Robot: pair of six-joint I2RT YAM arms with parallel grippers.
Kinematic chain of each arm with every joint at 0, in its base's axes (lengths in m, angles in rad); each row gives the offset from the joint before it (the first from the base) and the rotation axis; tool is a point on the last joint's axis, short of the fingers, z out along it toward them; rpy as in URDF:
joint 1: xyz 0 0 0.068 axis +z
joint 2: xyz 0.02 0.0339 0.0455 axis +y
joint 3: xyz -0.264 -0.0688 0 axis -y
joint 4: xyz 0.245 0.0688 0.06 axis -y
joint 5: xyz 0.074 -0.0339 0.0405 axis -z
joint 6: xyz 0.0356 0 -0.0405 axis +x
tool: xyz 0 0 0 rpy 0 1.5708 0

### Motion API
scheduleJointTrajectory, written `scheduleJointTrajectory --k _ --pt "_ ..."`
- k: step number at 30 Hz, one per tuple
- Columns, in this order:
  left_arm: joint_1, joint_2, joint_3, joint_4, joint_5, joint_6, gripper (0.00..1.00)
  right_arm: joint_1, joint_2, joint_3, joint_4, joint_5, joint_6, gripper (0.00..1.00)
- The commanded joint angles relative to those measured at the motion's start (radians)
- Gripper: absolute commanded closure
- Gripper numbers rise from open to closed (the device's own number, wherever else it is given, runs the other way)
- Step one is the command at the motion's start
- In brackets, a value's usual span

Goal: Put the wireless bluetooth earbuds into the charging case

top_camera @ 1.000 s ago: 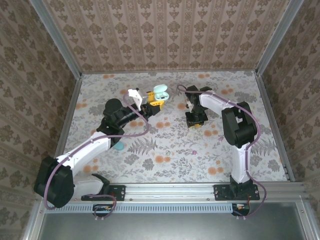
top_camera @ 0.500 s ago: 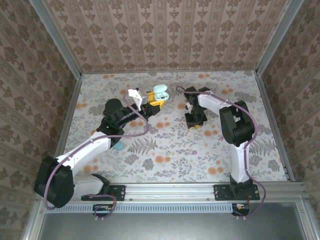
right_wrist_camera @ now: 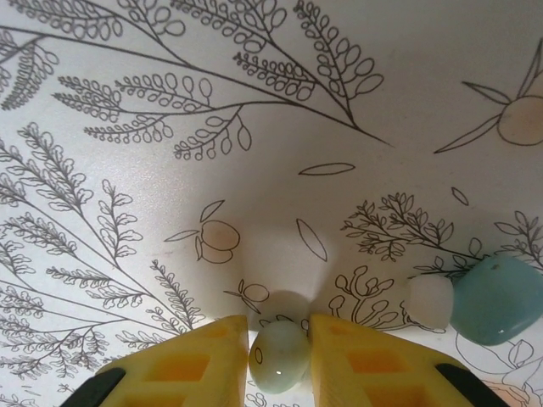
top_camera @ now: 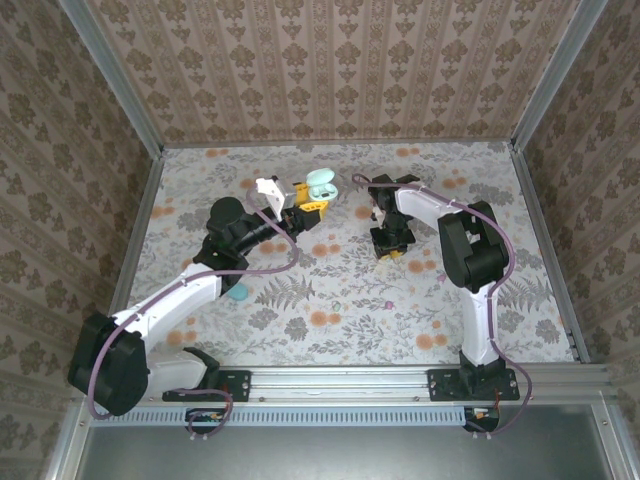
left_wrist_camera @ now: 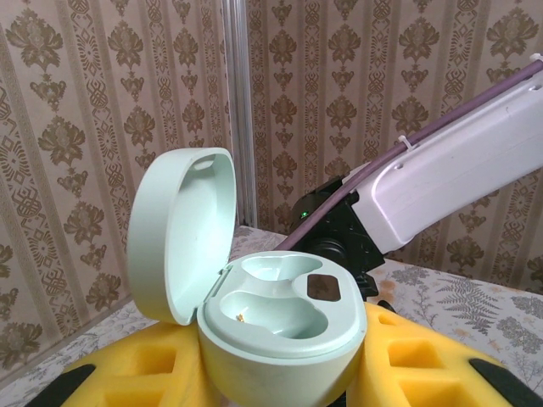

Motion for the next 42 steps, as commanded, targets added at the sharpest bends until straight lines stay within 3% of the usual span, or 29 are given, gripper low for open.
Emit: scheduleJointTrajectory --k 1,7,12,16,23,25,31,42 --pt "0.007 -0.032 0.008 0.007 -0.006 0.019 0.66 0.006 0.028 0.016 -0.033 0.028 -0.015 0.73" --pt "0.007 -0.036 0.007 0.003 -0.009 0.022 0.66 0.004 0.006 0.003 -0.010 0.030 0.002 0.76" --pt "0.007 -0.031 0.009 0.005 -0.009 0.021 0.66 -0.009 -0.070 -0.025 0.041 -0.070 0.020 0.78" --pt "0.010 -0.033 0.006 0.005 -0.014 0.021 0.66 -0.049 -0.173 -0.087 0.130 -0.286 0.045 0.78" --pt "0.024 -0.044 -0.007 0.012 -0.018 0.007 0.66 -0.134 -0.330 -0.218 0.385 -0.862 0.143 0.79" --pt "0.029 -0.052 -0.014 0.013 -0.020 0.004 0.66 -0.141 -0.358 -0.238 0.451 -0.959 0.184 0.79" --pt "0.045 -0.084 -0.036 0.013 -0.016 -0.007 0.66 -0.141 -0.425 -0.284 0.645 -1.173 0.304 0.79" --pt "0.087 -0.113 -0.050 0.004 0.023 -0.014 0.66 -0.140 -0.456 -0.249 0.743 -1.293 0.458 0.80"
